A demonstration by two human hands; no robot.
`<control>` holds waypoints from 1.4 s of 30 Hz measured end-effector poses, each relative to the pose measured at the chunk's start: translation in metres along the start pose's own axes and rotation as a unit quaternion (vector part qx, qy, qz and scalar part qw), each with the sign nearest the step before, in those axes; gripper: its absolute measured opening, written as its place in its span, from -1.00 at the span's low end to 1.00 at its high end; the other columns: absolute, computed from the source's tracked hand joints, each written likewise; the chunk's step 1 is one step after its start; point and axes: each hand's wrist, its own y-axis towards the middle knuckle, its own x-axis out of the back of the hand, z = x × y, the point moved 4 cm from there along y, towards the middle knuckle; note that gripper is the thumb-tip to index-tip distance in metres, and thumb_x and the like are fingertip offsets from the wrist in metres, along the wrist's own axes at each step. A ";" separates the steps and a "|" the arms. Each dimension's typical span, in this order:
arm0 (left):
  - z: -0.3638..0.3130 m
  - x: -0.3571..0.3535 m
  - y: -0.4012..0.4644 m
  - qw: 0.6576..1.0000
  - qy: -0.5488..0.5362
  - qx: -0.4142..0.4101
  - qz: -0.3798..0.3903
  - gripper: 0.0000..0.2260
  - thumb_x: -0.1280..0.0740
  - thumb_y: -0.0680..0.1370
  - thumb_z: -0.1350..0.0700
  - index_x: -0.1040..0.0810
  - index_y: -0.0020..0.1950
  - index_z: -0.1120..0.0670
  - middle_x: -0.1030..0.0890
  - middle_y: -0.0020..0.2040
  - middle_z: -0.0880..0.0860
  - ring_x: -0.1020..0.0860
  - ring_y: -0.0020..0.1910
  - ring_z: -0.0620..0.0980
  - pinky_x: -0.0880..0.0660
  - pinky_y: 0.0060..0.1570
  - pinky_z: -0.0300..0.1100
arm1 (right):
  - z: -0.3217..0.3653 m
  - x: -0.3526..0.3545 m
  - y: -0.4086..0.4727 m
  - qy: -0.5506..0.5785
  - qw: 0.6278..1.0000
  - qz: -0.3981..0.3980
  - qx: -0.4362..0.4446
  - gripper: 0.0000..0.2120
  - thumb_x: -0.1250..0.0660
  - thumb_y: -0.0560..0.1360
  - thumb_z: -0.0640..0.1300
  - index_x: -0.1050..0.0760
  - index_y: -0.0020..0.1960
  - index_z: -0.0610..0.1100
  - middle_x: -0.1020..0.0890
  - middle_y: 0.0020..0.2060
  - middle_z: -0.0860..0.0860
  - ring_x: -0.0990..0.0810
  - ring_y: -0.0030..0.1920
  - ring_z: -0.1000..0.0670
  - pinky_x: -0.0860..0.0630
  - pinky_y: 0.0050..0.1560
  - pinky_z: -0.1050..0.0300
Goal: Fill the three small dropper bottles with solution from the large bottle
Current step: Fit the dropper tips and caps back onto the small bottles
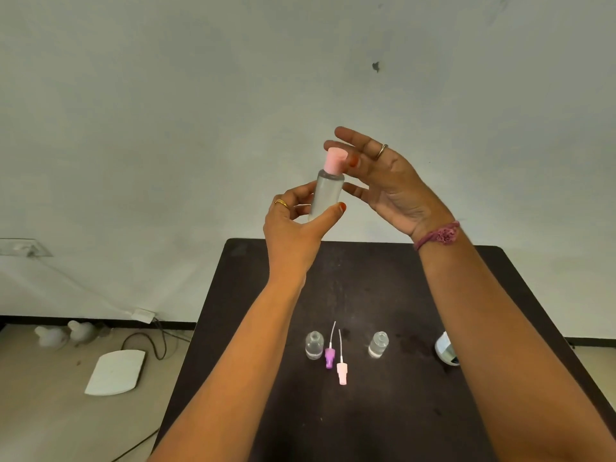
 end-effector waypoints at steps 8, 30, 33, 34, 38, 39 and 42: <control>0.004 0.000 0.000 1.000 0.011 0.009 0.009 -0.61 -0.54 0.36 0.00 -0.50 0.13 -0.07 -0.57 0.09 -0.09 -0.57 -0.01 -0.15 -0.52 -0.05 -0.39 | -0.007 -0.004 0.002 0.032 0.999 -0.041 0.012 -0.44 -0.55 0.18 -0.05 -0.53 0.16 -0.07 -0.61 -0.13 -0.02 -0.60 0.04 -0.04 -0.53 0.15 0.05; 0.013 -0.004 0.001 0.999 0.026 0.026 0.028 -0.61 -0.54 0.36 -0.02 -0.50 0.12 -0.09 -0.56 0.08 -0.11 -0.56 -0.01 -0.15 -0.48 -0.18 -0.50 | -0.012 -0.002 -0.001 0.039 0.997 -0.061 -0.002 -0.62 -0.48 0.26 -0.28 -0.54 0.07 -0.13 -0.69 -0.06 -0.03 -0.65 0.03 -0.03 -0.55 0.11 0.06; 0.015 -0.006 -0.002 0.999 0.019 0.031 0.031 -0.62 -0.54 0.35 -0.01 -0.50 0.11 -0.10 -0.57 0.07 -0.11 -0.56 -0.02 -0.18 -0.48 -0.19 -0.50 | -0.011 -0.003 -0.001 0.038 0.999 -0.032 -0.007 -0.58 -0.45 0.29 -0.21 -0.52 0.14 -0.13 -0.67 0.00 -0.02 -0.62 0.09 0.00 -0.55 0.12 0.09; 0.016 -0.005 -0.002 0.999 0.016 0.035 0.032 -0.61 -0.54 0.35 -0.01 -0.51 0.12 -0.09 -0.57 0.07 -0.11 -0.56 -0.01 -0.18 -0.48 -0.16 -0.48 | -0.010 -0.003 -0.002 0.037 0.999 -0.008 -0.011 -0.58 -0.40 0.35 -0.19 -0.49 0.20 -0.14 -0.64 0.09 -0.04 -0.60 0.16 -0.01 -0.53 0.16 0.08; 0.017 -0.004 0.000 0.998 0.016 0.038 0.055 -0.58 -0.55 0.35 -0.01 -0.55 0.16 -0.04 -0.61 0.06 -0.10 -0.58 0.00 -0.16 -0.53 -0.02 -0.34 | -0.009 0.001 -0.008 0.034 0.998 0.049 -0.016 -0.55 -0.26 0.47 -0.13 -0.39 0.34 -0.20 -0.54 0.27 -0.13 -0.50 0.30 -0.06 -0.44 0.29 0.05; 0.016 -0.004 0.001 0.997 0.019 0.039 0.067 -0.58 -0.55 0.35 0.00 -0.55 0.16 -0.04 -0.61 0.06 -0.09 -0.58 0.01 -0.15 -0.54 0.01 -0.31 | -0.008 0.002 -0.008 0.033 0.998 0.056 -0.013 -0.57 -0.25 0.48 -0.15 -0.40 0.33 -0.21 -0.55 0.25 -0.12 -0.50 0.30 -0.07 -0.45 0.27 0.07; 0.019 -0.003 0.003 0.993 0.029 0.050 0.102 -0.58 -0.54 0.35 -0.01 -0.56 0.16 -0.02 -0.62 0.08 -0.07 -0.59 0.06 -0.09 -0.56 0.11 -0.14 | -0.007 0.001 -0.009 0.005 0.997 0.080 -0.003 -0.63 -0.24 0.49 -0.16 -0.43 0.29 -0.19 -0.61 0.18 -0.07 -0.51 0.29 -0.07 -0.45 0.25 0.11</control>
